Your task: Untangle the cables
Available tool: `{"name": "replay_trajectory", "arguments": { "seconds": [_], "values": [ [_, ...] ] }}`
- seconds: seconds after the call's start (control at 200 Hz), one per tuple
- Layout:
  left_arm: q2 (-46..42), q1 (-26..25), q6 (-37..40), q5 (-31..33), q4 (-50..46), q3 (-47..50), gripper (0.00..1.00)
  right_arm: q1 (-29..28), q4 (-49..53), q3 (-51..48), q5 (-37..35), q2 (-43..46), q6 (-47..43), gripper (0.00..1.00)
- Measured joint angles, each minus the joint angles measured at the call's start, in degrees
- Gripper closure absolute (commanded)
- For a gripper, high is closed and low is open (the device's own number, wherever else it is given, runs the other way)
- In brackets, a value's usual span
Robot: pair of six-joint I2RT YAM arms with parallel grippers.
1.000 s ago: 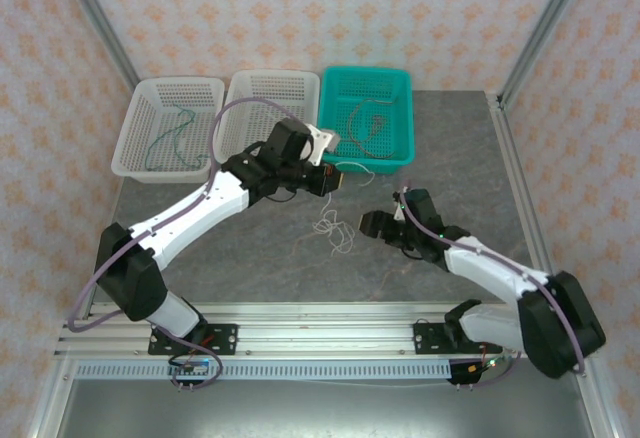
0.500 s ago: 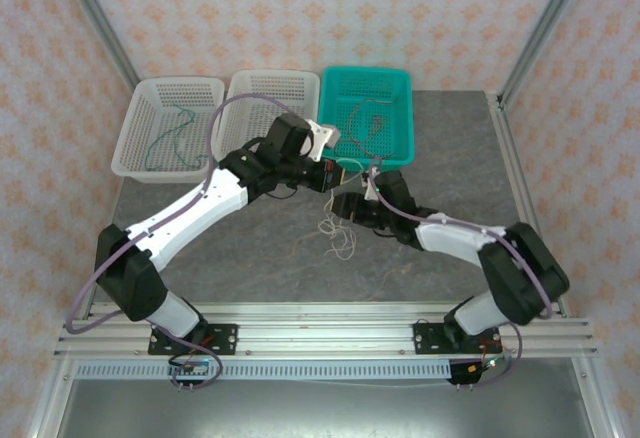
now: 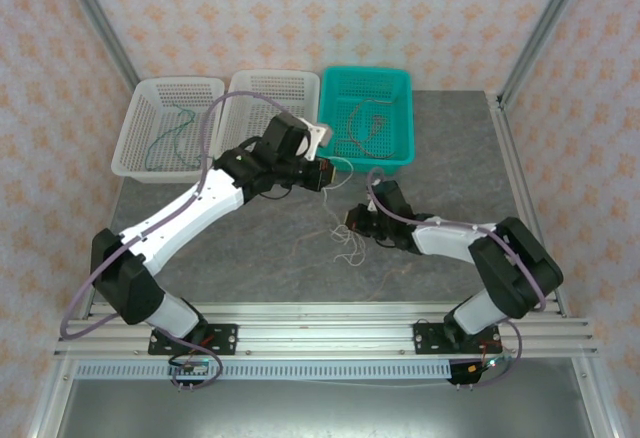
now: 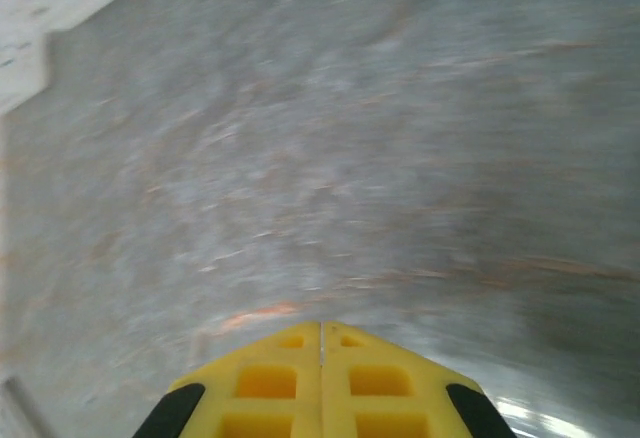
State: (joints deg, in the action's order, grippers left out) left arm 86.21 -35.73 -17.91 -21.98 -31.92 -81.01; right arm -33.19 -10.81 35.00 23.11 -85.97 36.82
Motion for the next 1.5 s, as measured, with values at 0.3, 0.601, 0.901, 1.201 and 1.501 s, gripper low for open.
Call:
{"name": "replay_trajectory", "arguments": {
  "seconds": [0.3, 0.601, 0.901, 1.201, 1.501],
  "values": [
    [-13.05, 14.19, -1.09, 10.62, -6.25, 5.77, 1.0, 9.01, 19.17, -0.17, -26.71, 12.66, 5.25, 1.0],
    [-17.77, 17.68, 0.07, 11.89, -10.78, 4.92, 1.0, 11.85, 28.39, -0.17, -38.25, 16.52, 5.66, 1.0],
    [-9.14, 19.5, 3.37, 13.6, -10.62, -15.58, 1.0, 11.87, 25.83, -2.08, -34.53, 19.69, 5.64, 1.0],
    [12.22, 25.4, 7.54, 18.64, -9.62, -40.85, 1.0, 11.87, 24.0, -2.32, -24.9, 23.39, 3.78, 1.0],
    [28.74, 26.58, 5.42, 15.93, -8.98, -40.79, 0.35, 11.87, 24.04, -0.2, -16.59, 25.03, 1.22, 1.0]
  ]
}}
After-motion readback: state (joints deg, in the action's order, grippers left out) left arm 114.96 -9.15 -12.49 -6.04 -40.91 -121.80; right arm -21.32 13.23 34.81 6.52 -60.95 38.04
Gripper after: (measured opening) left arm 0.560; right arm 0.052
